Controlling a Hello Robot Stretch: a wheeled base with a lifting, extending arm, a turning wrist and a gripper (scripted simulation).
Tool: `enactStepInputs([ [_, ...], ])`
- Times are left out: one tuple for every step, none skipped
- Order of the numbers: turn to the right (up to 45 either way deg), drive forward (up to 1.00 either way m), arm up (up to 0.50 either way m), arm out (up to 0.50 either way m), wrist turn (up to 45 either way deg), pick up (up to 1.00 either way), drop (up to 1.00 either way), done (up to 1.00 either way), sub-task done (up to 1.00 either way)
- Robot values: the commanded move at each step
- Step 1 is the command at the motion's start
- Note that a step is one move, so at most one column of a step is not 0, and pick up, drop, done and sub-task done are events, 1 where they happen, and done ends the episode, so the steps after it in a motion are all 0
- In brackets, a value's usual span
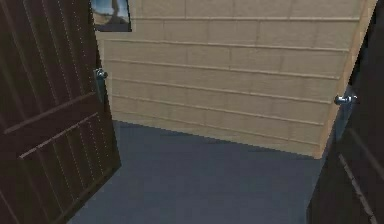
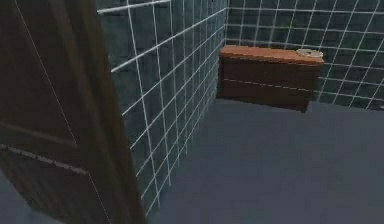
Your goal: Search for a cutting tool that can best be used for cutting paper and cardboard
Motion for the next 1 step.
enactStepInputs([
  [0.0, 0.20, 0.00, 0.00, 0.0, 0.00, 0.00, 0.00, 0.00],
])
